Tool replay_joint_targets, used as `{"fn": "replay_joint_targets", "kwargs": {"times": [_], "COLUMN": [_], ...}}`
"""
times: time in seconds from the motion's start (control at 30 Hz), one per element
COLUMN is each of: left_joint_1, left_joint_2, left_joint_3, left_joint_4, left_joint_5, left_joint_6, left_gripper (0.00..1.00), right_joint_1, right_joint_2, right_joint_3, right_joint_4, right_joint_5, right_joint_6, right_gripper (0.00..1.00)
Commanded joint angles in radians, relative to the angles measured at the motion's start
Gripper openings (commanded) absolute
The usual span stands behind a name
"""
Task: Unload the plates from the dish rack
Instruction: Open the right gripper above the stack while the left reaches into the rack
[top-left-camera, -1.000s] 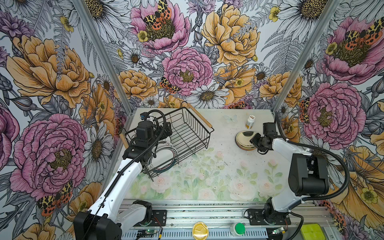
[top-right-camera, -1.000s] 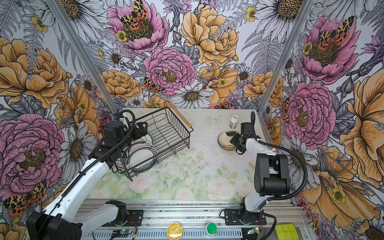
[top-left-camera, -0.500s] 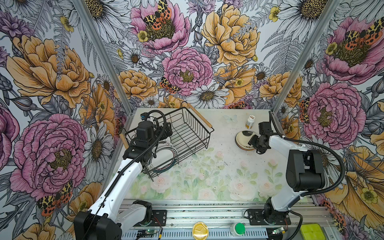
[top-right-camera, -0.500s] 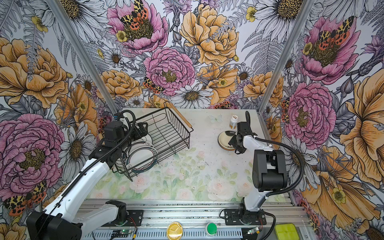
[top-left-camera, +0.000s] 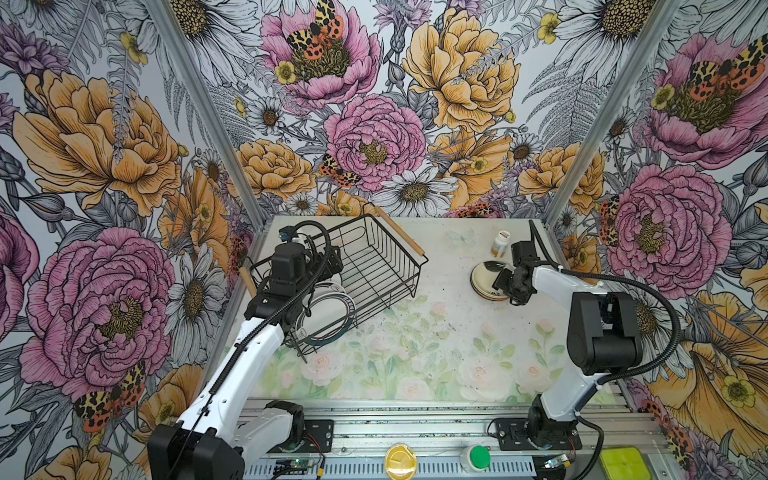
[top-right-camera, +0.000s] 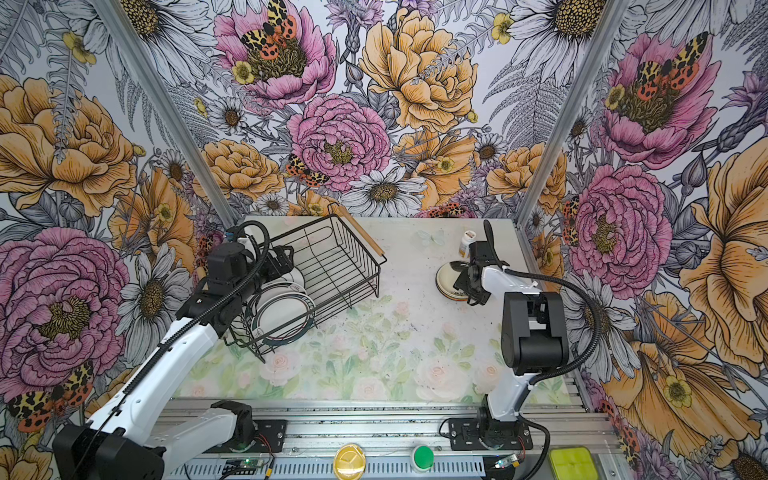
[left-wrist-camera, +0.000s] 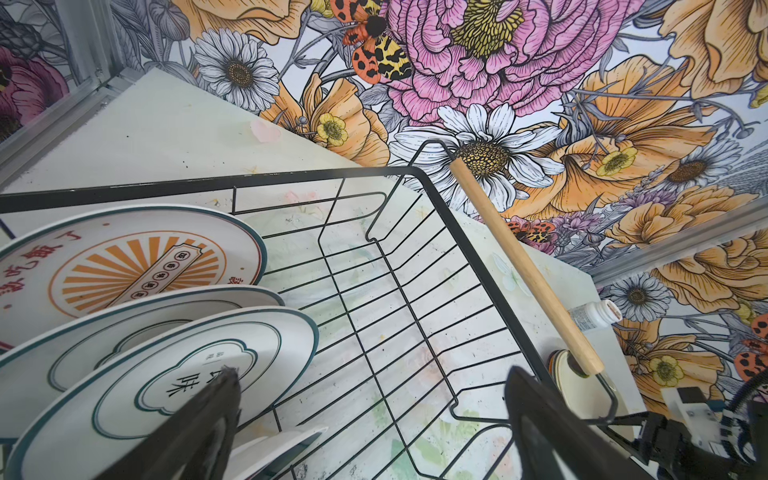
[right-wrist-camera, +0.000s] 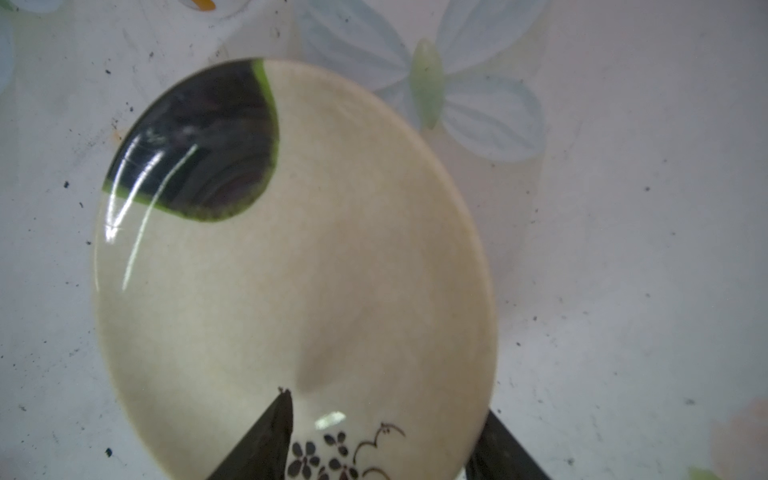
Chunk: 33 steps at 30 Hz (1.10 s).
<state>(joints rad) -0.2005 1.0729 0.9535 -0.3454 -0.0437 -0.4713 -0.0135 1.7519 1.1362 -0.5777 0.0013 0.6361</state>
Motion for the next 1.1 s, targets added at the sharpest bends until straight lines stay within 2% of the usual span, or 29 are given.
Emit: {"fn": "replay_joint_targets", "kwargs": {"times": [0.0,0.5,0.83,0.93,1.0,1.07], "left_joint_1": [0.016,0.03,0.067,0.07,0.069,0.067], "left_joint_2": [-0.027,-0.042,-0.016,0.006,0.02,0.03], "left_joint_3": [-0.016,-0.018,0.034,0.07,0.097,0.113], "left_joint_4": [-0.012,-0.027,-0.162,-0.244,-0.298,-0.343], "left_joint_5": [0.004,0.007,-0.032,-0.059,-0.044,-0.025], "left_joint_6": [0.01,0.014,0.043,0.048,0.064,0.072], "left_gripper": [0.99,0.99,0.99,0.99,0.99,0.99], "right_joint_1": [0.013,0.07,0.072,0.072,0.072,0.072], "right_joint_2": [0.022,0.097,-0.008,-0.043,-0.063,-0.078], "right_joint_3": [0.052,0.155,0.13,0.133,0.137,0.146], "right_joint_4": [-0.042,-0.14,-0.183,-0.187,-0.186,-0.186], "right_joint_5": [0.033,0.132,0.14,0.125,0.118,0.111], "right_joint_6": [-0.049,-0.125,-0.137,-0.14,-0.139,-0.142], "right_gripper": [0.67,0.69,0.7,0.73,0.82,0.84]}}
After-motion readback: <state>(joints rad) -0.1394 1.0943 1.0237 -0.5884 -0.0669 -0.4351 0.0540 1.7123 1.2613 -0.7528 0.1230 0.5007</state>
